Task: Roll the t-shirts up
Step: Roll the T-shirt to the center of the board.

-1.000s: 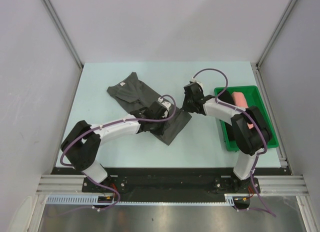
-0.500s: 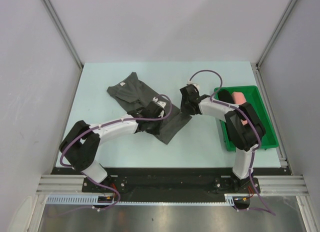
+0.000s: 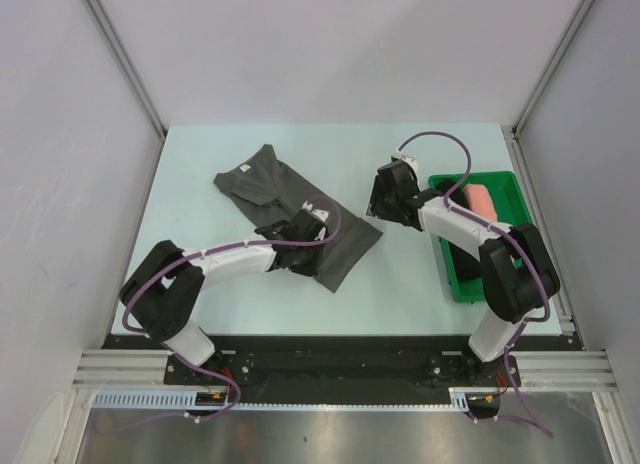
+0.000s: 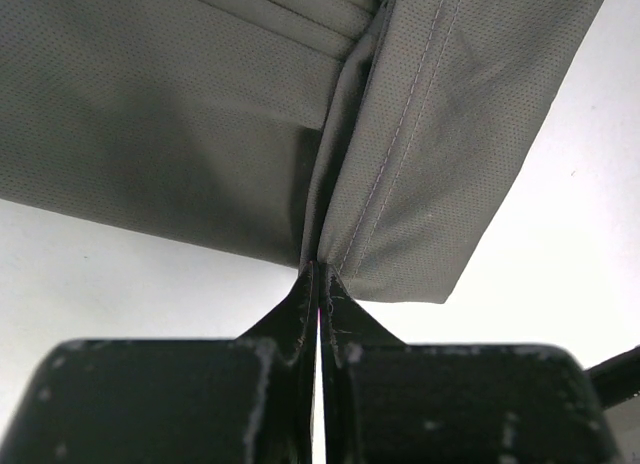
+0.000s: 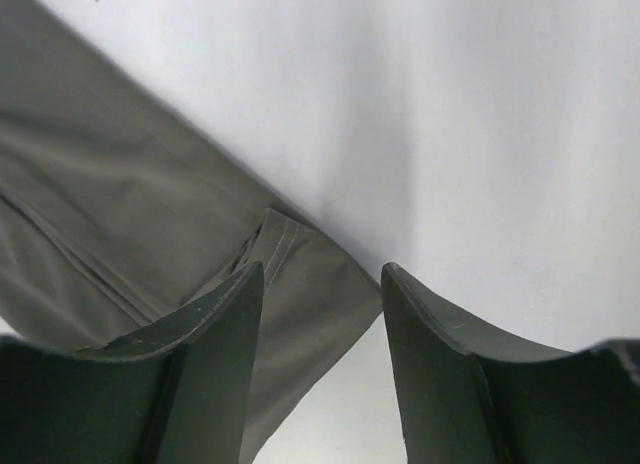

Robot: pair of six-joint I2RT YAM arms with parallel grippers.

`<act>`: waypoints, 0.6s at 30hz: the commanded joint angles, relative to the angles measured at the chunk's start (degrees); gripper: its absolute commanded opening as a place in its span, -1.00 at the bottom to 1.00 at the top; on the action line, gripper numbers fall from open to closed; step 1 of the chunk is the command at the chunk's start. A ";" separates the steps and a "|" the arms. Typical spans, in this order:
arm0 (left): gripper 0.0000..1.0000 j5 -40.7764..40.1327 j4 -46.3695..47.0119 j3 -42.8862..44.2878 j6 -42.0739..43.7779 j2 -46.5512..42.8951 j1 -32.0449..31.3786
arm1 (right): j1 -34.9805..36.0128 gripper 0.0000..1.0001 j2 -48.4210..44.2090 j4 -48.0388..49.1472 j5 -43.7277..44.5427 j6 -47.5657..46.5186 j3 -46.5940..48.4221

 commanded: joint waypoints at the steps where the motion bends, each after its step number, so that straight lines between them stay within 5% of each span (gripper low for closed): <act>1: -1.00 0.45 1.57 0.99 -1.29 0.56 0.33 | 0.34 0.03 -3.24 3.56 -1.18 1.24 -2.31; 7: -0.85 -1.22 0.78 1.51 -1.55 -0.49 0.51 | 0.17 -0.50 -0.53 6.03 -5.48 2.21 -4.07; 12: -0.57 -2.89 -1.50 3.62 -0.68 -2.60 1.03 | -1.68 -0.59 1.24 9.37 -9.09 3.44 -7.32; 13: -0.33 -3.24 -1.77 3.89 -0.50 -3.30 1.03 | -1.94 -0.59 1.24 9.81 -9.53 3.52 -7.67; 16: -0.09 -3.78 -3.00 5.55 0.03 -5.59 0.95 | -2.91 -0.60 1.76 10.43 -10.67 3.26 -8.11; 18: -0.09 -1.94 -2.83 7.39 0.12 -6.38 0.68 | -3.52 -0.61 1.85 10.34 -10.67 3.35 -8.46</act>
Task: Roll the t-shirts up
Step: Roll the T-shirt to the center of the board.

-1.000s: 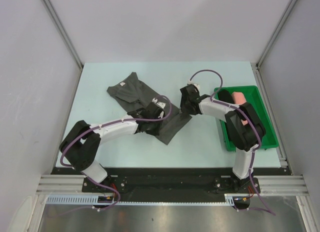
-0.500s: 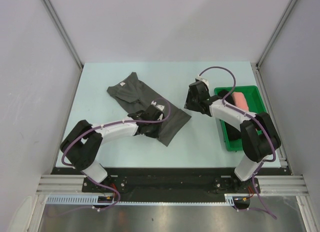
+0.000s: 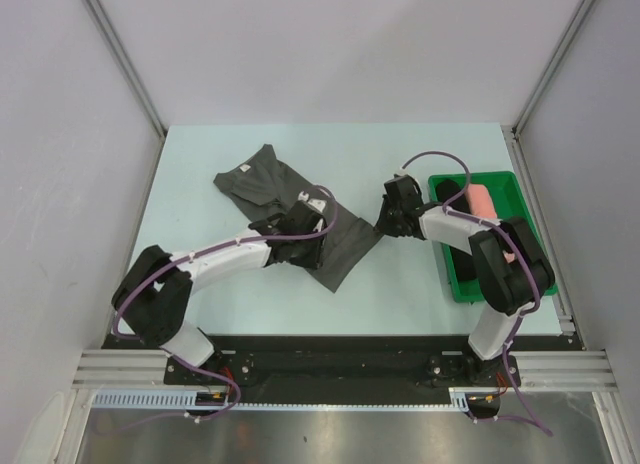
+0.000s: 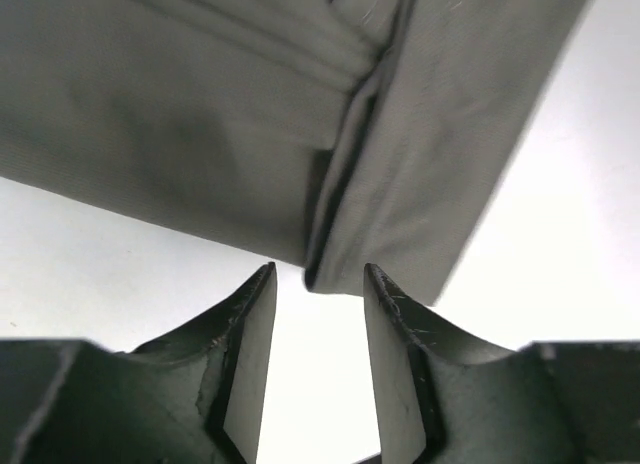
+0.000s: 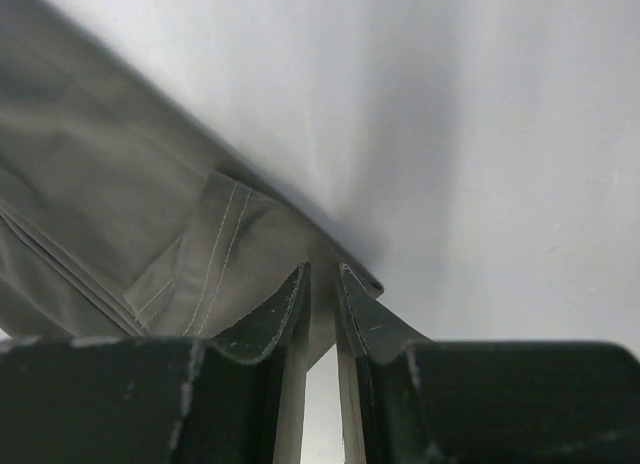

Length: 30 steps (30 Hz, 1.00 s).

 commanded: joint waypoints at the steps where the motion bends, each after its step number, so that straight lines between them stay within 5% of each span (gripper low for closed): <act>1: -0.14 1.37 0.43 5.61 0.10 -4.22 -0.45 | -1.43 -0.61 -0.25 3.15 -1.63 0.66 -0.36; 10: -0.77 6.74 14.75 8.43 -6.14 6.58 -3.62 | -7.23 -0.61 -7.53 1.83 -6.98 -0.30 -2.90; 30: -0.98 1.47 13.27 11.77 -6.14 14.07 -3.01 | -4.16 -0.61 -7.37 6.31 -9.71 -0.92 -3.43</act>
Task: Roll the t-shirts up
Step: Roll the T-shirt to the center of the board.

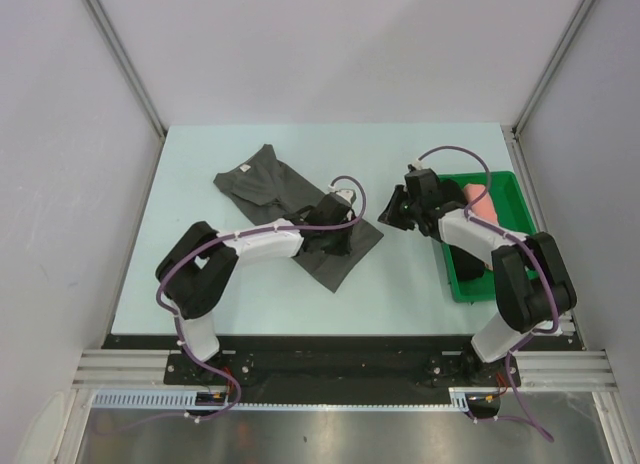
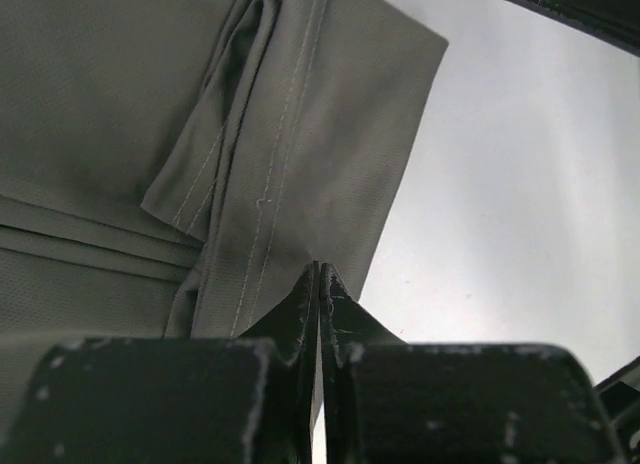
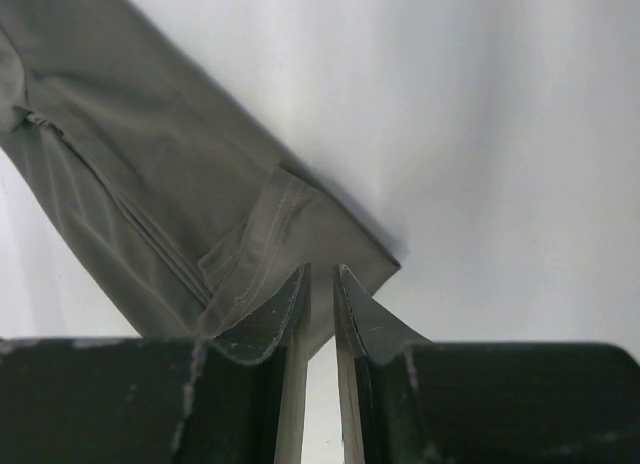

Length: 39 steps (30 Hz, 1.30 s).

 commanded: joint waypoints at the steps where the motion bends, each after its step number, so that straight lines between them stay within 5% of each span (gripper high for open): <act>1: -0.98 -2.75 0.40 0.21 -0.49 -0.54 0.36 | 2.44 -0.60 1.07 4.95 -1.58 -0.46 0.00; 17: -1.00 -1.97 0.05 0.82 1.62 2.19 1.59 | 3.07 -0.62 11.44 10.33 -3.69 1.12 0.00; 25: -0.78 -1.88 -0.83 0.21 2.24 -3.87 1.59 | 2.71 -0.63 11.79 9.98 -3.60 0.94 0.00; 39: -0.84 -0.73 0.57 -3.14 0.57 -2.65 1.50 | 2.54 -0.62 10.30 9.27 -2.90 0.94 0.00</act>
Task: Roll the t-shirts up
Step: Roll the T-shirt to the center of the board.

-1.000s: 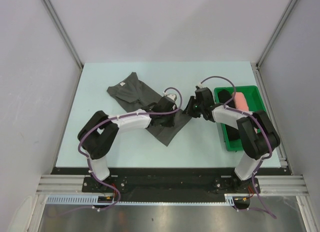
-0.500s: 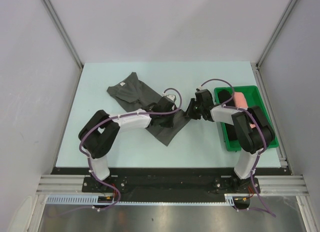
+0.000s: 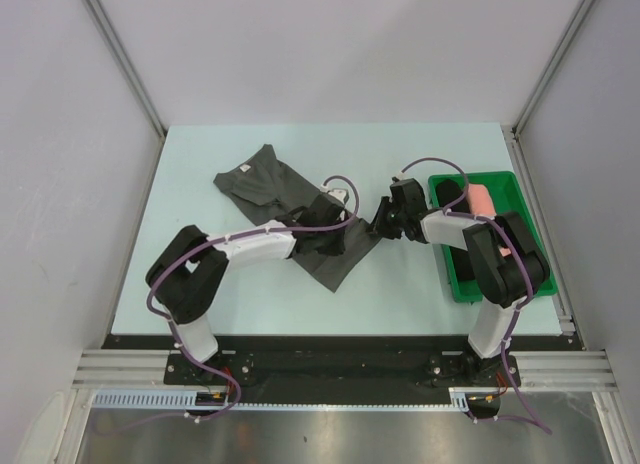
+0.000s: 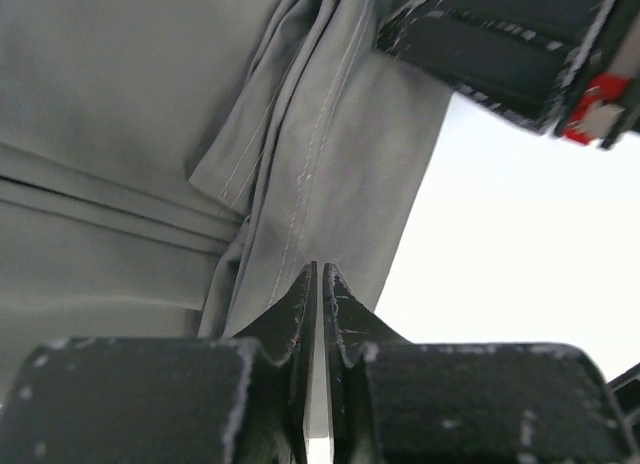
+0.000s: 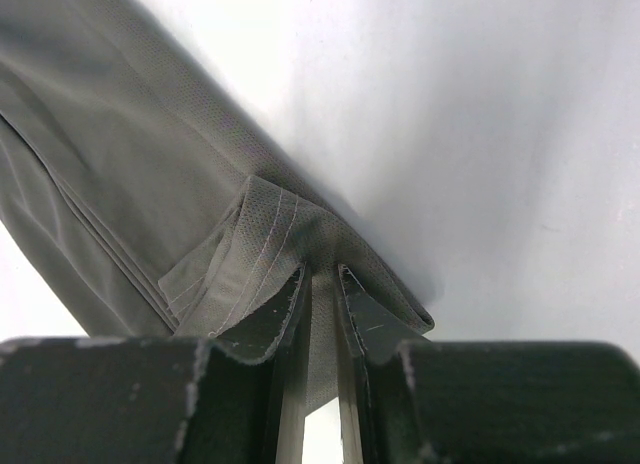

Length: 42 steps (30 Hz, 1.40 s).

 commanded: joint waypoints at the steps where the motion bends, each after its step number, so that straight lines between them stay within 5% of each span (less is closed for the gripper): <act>1: -0.84 0.71 1.64 -0.47 -0.48 1.70 0.32 | -0.30 -0.63 -1.24 0.68 0.64 -0.28 0.19; 20: -0.86 -0.61 2.08 -0.74 0.66 3.03 0.32 | 0.66 -0.60 -6.95 -1.69 3.45 -2.12 0.28; 35: -0.18 -3.68 -4.51 -2.39 2.77 -6.64 -4.95 | 0.93 -0.38 -12.49 -9.34 5.83 -4.06 -0.15; 42: -0.43 -7.81 -3.28 -1.70 0.58 -4.45 -5.13 | 1.80 -0.48 -12.58 -5.39 2.14 -0.81 -2.62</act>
